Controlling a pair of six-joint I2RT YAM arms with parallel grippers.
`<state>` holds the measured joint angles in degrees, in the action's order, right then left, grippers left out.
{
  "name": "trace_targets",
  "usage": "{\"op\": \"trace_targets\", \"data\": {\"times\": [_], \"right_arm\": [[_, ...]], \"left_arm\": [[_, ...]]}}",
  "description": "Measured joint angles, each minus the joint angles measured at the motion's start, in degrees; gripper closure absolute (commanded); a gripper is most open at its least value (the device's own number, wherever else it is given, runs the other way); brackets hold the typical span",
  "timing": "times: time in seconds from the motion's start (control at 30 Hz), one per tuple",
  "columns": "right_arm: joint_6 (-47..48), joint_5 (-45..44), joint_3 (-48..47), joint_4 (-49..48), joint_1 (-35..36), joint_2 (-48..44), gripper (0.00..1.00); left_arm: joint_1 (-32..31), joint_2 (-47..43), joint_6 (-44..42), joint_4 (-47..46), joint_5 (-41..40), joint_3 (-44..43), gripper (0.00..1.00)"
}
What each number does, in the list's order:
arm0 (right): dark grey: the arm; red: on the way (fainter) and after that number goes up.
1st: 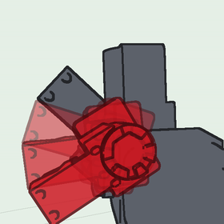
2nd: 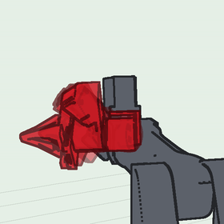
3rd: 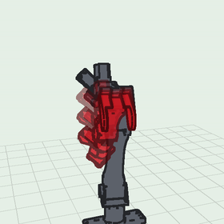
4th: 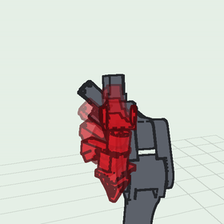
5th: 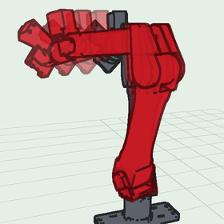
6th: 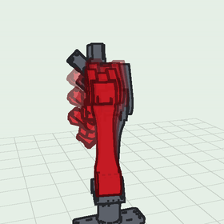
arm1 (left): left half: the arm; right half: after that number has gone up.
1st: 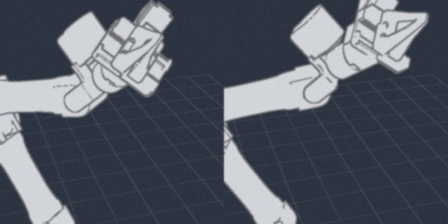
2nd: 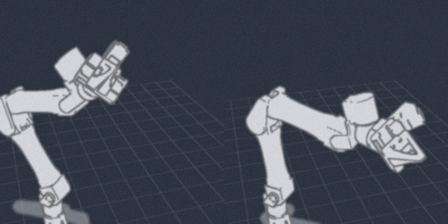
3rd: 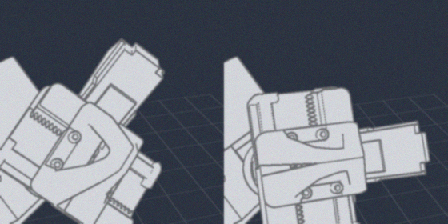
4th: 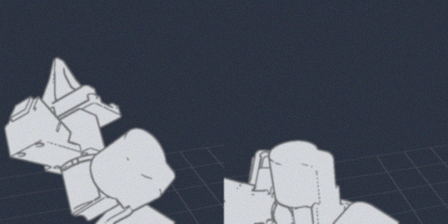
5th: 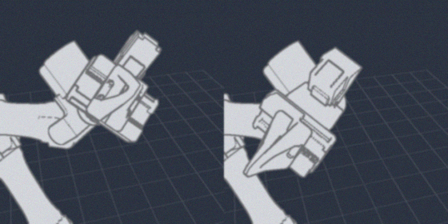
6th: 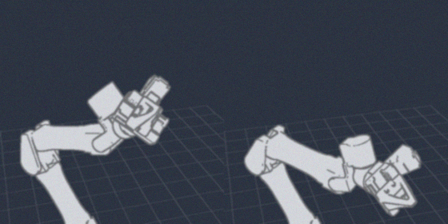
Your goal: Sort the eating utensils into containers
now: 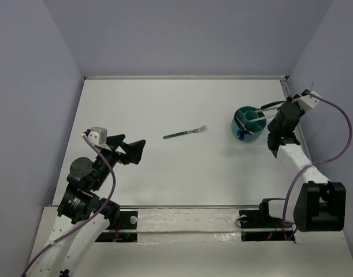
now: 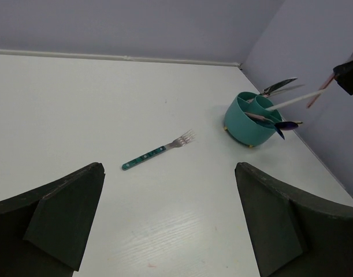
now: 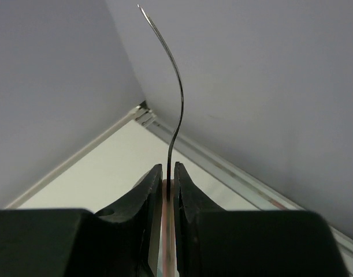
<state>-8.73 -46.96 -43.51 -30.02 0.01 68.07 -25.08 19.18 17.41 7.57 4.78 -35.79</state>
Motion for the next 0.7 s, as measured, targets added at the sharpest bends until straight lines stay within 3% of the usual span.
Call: {"op": "trace_targets", "data": {"times": [0.7], "right_arm": [[-3.3, 15.9, 7.8, -16.7, 0.1, 12.8, 1.0]], "left_arm": [[0.0, 0.3, -0.4, 0.0, -0.3, 0.0, 0.01]]}}
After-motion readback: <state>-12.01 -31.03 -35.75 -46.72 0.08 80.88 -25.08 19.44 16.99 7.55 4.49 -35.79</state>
